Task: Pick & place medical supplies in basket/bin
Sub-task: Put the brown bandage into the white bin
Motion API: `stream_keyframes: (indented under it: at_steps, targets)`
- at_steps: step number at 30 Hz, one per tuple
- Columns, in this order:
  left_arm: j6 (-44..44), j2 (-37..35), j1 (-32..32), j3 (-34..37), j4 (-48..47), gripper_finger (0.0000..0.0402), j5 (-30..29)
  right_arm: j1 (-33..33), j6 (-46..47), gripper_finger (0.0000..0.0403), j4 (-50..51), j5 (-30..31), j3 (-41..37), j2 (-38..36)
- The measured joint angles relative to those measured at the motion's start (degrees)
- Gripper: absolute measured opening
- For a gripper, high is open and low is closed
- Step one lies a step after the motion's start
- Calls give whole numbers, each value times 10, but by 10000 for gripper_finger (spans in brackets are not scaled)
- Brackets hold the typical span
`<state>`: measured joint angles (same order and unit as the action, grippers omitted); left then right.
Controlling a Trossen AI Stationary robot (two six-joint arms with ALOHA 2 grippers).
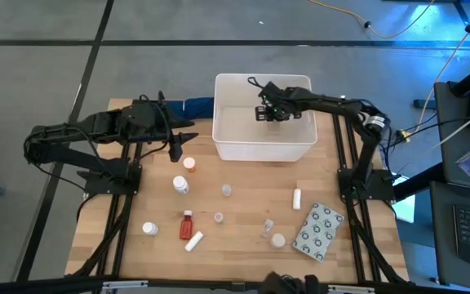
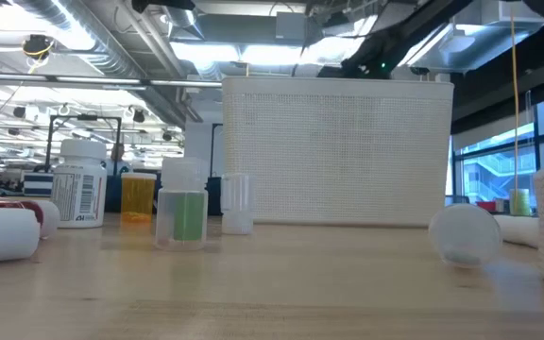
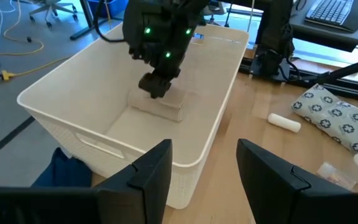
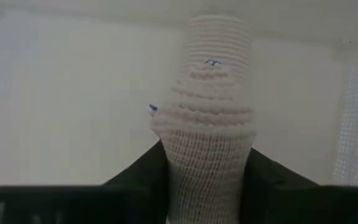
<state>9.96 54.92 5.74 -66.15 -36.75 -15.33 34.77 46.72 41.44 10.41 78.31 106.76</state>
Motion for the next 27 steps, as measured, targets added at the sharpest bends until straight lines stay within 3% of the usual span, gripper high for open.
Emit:
stream_keyframes:
  at_steps: [16,27]
  targets:
    - [15,0,0,0,-32,173,0,17,9,144,-34,-12,1,19]
    - [15,0,0,0,-32,173,0,20,11,283,-58,-21,-1,20]
